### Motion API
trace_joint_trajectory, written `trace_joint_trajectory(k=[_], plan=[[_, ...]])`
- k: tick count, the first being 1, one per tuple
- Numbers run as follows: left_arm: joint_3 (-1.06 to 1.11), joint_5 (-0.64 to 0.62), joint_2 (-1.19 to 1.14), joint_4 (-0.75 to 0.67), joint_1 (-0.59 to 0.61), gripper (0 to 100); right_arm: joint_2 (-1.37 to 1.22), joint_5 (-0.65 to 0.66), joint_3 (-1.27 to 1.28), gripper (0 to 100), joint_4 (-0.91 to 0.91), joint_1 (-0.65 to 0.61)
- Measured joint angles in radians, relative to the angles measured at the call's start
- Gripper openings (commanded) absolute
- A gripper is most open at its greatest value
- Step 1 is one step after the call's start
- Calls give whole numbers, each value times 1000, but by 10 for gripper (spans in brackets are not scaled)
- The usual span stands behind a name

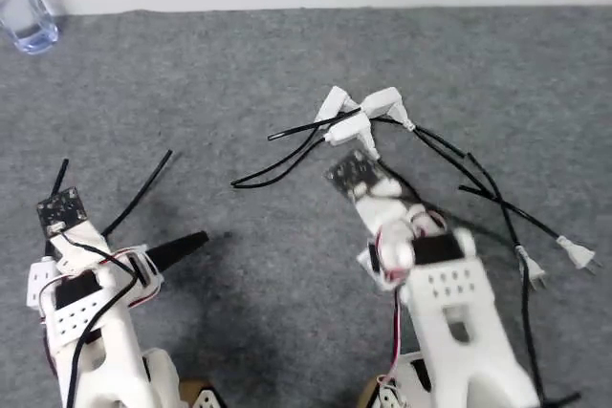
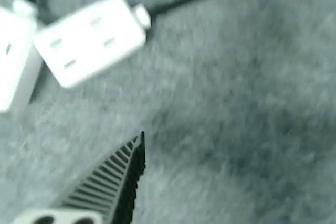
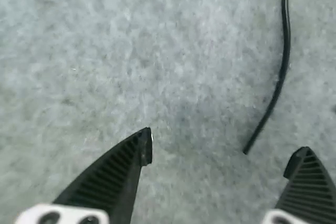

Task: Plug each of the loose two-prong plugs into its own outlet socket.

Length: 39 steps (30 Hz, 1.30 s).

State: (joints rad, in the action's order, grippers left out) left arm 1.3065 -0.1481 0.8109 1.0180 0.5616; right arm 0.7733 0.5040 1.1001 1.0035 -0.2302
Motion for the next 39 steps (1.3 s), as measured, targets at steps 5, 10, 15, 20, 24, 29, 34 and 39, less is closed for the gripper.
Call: trace_joint_trajectory(k=[5,10,15,20,24,29,34,39], plan=[[-40,75,0,54,66,668,89,0,196,383,-158,-5],[-40,215,0,61,52,667,94,0,272,383,-256,-5],[-158,423,0,236,41,575,98,0,299,383,-305,-3],[-423,585,-35,427,89,535,103,12,304,383,-313,-2],[-689,683,-89,466,147,533,104,64,322,383,-315,-3],[-918,862,-192,546,221,533,109,92,324,383,-315,-3],[-1056,1250,-393,634,250,483,109,95,324,383,-315,-6],[-1152,1352,-611,631,258,412,109,98,324,383,-315,-15]])
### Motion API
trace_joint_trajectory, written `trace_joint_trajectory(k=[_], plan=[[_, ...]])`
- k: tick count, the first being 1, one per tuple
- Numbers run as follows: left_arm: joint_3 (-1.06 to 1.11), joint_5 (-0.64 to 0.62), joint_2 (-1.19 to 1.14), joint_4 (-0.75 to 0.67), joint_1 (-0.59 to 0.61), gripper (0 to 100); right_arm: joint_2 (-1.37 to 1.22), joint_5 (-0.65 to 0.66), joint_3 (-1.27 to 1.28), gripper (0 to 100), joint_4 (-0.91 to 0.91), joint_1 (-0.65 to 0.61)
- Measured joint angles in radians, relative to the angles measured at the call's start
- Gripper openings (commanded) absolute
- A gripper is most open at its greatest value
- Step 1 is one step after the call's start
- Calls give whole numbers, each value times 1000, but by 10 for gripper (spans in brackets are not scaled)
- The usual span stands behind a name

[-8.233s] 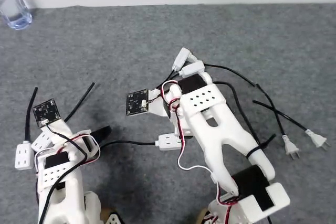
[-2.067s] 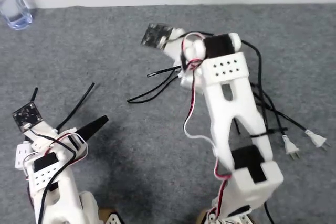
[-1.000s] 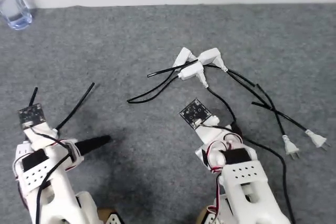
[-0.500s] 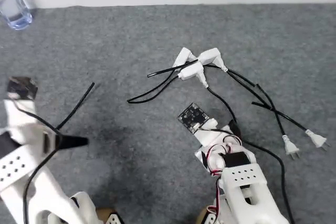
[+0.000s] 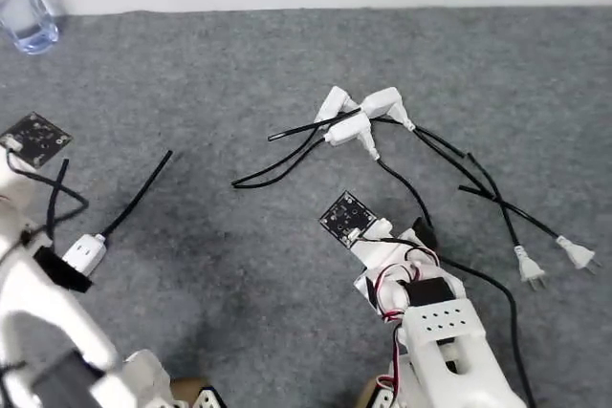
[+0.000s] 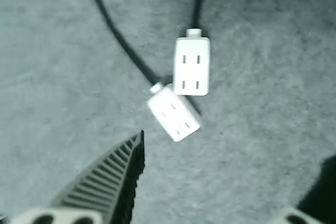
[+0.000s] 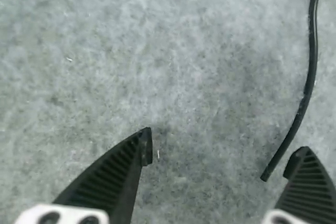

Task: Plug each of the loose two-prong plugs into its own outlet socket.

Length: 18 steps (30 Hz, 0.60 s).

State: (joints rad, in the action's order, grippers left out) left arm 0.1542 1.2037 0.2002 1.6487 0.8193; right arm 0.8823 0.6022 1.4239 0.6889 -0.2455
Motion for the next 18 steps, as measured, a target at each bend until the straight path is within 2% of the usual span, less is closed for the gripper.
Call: trace_joint_trajectory(k=[5,11,18], plan=[[-5,6,-199,-48,-9,410,0,0,0,383,0,0],[-5,6,-370,-222,-12,410,0,0,0,383,0,0],[-5,6,-494,-347,-32,410,0,0,0,383,0,0]])
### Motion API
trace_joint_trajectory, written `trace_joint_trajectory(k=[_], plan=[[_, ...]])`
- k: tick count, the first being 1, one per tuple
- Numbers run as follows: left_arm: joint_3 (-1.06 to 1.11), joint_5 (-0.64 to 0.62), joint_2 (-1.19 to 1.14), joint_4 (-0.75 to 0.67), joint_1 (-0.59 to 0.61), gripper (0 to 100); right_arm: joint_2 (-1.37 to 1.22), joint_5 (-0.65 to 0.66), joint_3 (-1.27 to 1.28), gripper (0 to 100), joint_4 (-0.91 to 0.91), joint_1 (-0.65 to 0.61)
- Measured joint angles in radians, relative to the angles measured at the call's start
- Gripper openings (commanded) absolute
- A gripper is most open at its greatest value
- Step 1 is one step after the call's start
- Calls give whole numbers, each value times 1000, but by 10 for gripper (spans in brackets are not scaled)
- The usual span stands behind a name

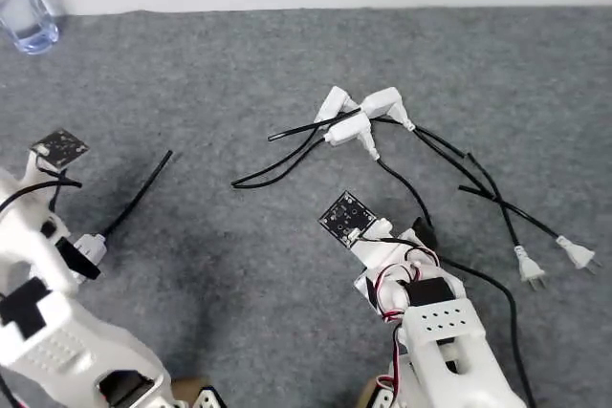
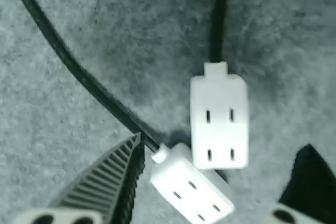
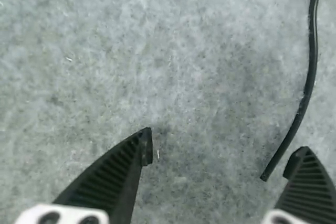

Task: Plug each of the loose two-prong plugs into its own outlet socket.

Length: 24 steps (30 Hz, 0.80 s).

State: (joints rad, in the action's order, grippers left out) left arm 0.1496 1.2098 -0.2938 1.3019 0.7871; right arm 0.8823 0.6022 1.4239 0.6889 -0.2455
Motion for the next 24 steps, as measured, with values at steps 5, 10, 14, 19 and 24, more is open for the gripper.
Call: trace_joint_trajectory(k=[5,10,14,19,24], plan=[[8,0,-44,-12,-23,409,0,0,0,383,-23,0],[29,0,-49,-14,-43,408,0,0,0,383,-26,0],[40,0,-54,-14,-49,408,0,0,0,383,-26,0],[60,0,-54,-18,-49,385,3,0,18,383,-26,0],[84,0,-54,-72,-49,218,3,0,18,383,-26,0]])
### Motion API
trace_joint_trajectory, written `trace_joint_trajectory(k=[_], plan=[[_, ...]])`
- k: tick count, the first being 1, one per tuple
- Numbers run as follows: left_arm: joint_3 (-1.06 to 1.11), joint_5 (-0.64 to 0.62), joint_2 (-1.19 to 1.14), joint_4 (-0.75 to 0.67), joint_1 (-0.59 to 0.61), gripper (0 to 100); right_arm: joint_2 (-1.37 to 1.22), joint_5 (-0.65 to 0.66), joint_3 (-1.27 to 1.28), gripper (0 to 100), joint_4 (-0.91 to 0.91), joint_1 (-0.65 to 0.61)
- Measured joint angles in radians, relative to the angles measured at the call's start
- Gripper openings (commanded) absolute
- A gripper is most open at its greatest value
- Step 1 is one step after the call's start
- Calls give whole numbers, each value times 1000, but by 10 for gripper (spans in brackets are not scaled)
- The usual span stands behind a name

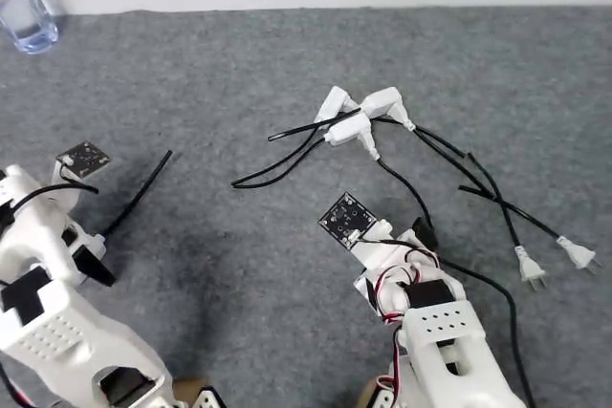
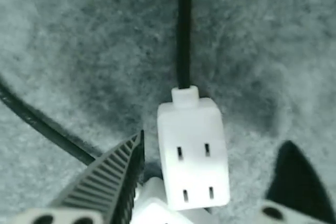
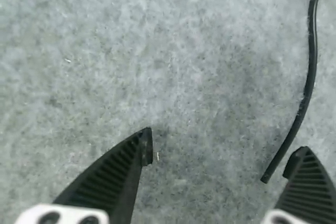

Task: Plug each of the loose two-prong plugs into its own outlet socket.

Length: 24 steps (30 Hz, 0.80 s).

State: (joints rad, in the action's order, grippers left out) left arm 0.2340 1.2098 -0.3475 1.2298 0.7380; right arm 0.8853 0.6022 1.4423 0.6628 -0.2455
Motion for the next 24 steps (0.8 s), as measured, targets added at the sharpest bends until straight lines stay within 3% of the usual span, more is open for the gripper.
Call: trace_joint_trajectory(k=[4,16,24], plan=[[5,0,0,-21,0,118,0,0,0,383,0,0],[12,0,2,-14,-6,12,0,0,0,383,0,0],[-25,0,137,236,-89,13,0,0,0,383,0,0]])
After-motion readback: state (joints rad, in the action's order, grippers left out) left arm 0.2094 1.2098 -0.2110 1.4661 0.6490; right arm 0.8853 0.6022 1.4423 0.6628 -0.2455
